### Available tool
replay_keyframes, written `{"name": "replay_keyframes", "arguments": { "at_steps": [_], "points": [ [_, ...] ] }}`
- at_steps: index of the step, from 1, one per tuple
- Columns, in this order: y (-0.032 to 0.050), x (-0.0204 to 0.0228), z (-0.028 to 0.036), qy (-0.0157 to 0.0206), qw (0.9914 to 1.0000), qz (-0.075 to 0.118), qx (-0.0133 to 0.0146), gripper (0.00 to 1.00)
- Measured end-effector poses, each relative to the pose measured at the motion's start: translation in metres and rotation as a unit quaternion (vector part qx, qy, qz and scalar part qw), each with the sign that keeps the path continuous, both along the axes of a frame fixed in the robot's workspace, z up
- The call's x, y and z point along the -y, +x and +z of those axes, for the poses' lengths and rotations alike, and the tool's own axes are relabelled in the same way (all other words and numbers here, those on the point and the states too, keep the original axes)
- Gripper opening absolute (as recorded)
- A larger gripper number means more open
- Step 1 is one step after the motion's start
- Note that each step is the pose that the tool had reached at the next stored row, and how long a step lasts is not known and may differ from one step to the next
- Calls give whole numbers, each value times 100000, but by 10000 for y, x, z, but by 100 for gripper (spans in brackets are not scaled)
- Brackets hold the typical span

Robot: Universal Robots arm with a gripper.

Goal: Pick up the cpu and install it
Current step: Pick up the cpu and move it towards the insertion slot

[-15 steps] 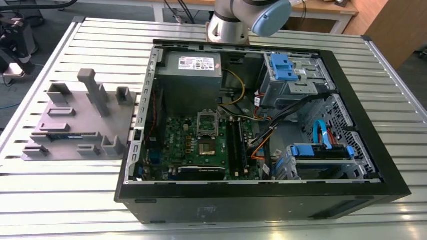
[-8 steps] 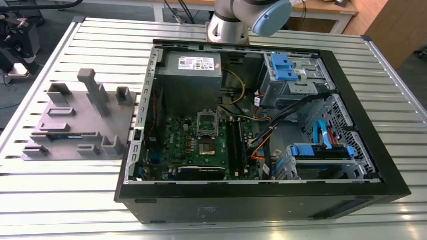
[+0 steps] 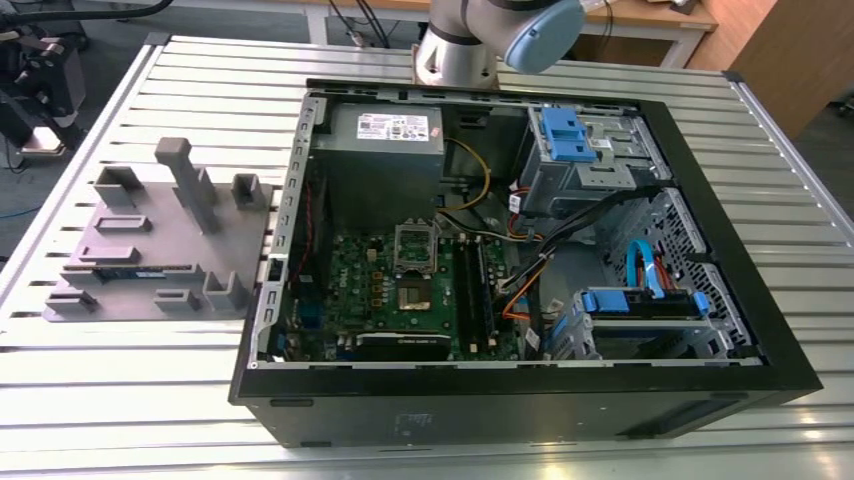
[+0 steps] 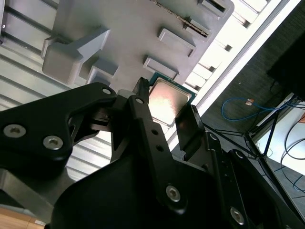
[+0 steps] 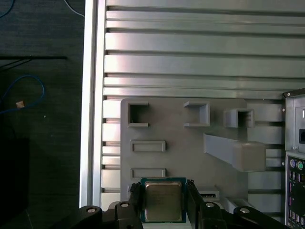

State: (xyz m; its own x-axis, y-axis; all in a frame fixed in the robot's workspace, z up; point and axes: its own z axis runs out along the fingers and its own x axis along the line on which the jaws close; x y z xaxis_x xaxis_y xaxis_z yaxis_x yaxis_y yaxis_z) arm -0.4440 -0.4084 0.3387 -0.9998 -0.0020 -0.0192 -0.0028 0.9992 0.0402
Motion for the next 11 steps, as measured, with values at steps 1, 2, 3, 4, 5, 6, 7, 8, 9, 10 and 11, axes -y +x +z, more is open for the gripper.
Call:
{"name": "replay_keyframes", "arguments": {
  "at_steps": [1, 2, 3, 4, 5, 6, 7, 8, 9, 10, 11],
  "points": [
    [0, 0, 0, -1, 100000, 1, 1, 47],
    [0, 0, 0, 1, 100000, -1, 0, 47],
    [0, 0, 0, 0, 100000, -1, 0, 47],
    [1, 0, 0, 1, 100000, 0, 3, 47],
    [3, 0, 0, 0, 100000, 1, -2, 47],
    [6, 0, 1, -2, 100000, 3, -7, 47],
    [11, 0, 1, -5, 100000, 7, -14, 47],
    [17, 1, 0, -3, 100000, 7, -16, 47],
    [26, 0, 0, -2, 100000, 5, -26, 47],
    [38, 0, 0, 0, 100000, 4, -33, 47],
    [50, 0, 0, -4, 100000, 2, -51, 47]
  ]
}}
